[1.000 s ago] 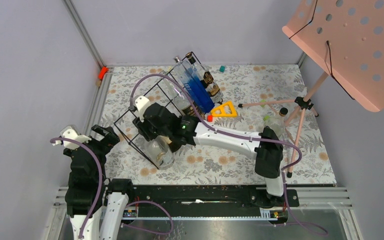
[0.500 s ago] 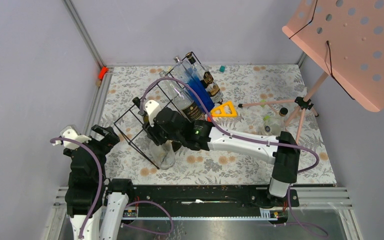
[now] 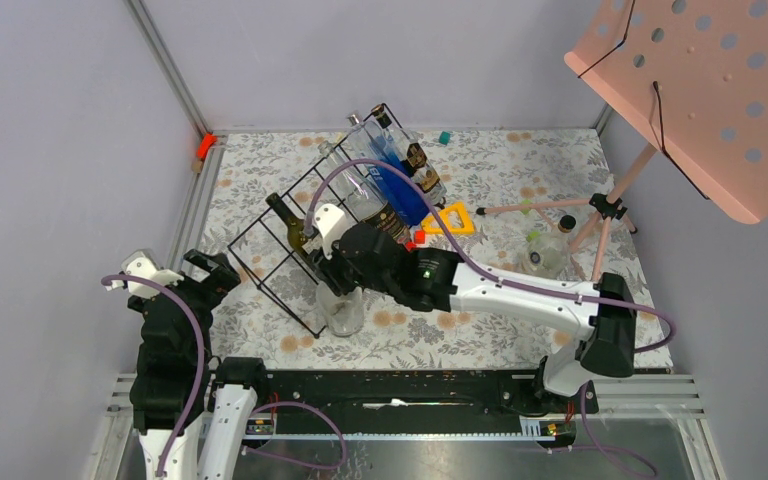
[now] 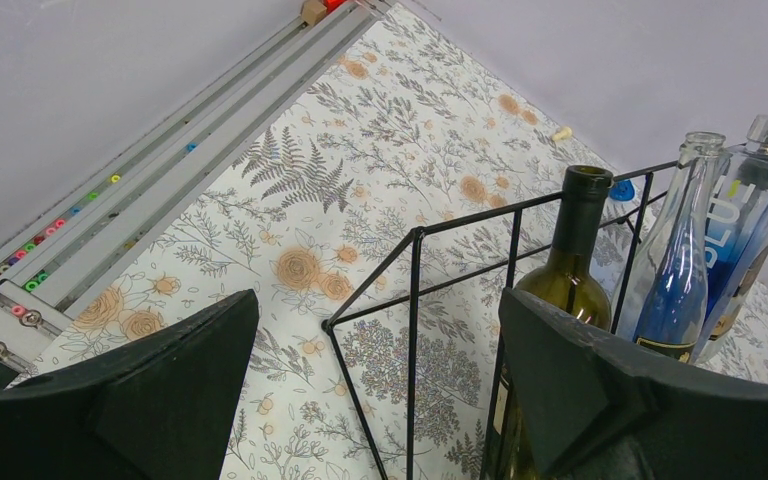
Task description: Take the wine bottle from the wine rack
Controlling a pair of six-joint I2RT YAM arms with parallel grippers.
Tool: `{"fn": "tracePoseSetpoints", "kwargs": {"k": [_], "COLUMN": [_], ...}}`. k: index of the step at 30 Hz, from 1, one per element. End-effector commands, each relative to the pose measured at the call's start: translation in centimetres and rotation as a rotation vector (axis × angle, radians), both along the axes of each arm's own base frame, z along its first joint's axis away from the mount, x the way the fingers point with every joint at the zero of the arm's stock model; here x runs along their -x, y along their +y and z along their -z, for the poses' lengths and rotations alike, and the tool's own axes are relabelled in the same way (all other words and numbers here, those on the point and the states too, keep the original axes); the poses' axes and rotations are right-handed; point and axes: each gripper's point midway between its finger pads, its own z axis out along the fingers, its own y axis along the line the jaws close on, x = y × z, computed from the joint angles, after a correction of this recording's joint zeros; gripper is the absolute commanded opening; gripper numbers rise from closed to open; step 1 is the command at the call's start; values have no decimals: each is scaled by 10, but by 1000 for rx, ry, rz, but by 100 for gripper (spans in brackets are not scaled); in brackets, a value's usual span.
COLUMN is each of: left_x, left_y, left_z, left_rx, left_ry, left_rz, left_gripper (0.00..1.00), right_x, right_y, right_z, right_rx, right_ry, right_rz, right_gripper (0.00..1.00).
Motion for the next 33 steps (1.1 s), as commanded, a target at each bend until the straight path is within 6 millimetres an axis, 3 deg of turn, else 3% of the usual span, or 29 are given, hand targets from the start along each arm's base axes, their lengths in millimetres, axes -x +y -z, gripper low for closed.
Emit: {"fn": "tracePoseSetpoints", "kwargs": {"k": [1, 14, 21, 33], "left_x": [-6, -8, -10, -15], "left_y": [-1, -2, -4, -6], "left_z": [-2, 0, 1, 5], "left_rx": [1, 2, 3, 1], "left_ry": [-12, -2, 3, 22], "left_rz": [5, 12, 22, 32], "left_gripper": [99, 99, 99, 99], "right_x": [-15, -37, -50, -30], "right_y": [-20, -58, -79, -108], "right_z": [-103, -96, -74, -49], "right_rx": [-251, -177, -181, -268], "right_ry": [-174, -264, -155, -98], "right_rz": [92, 236, 302, 265], "right_gripper": [0, 0, 0, 0]}}
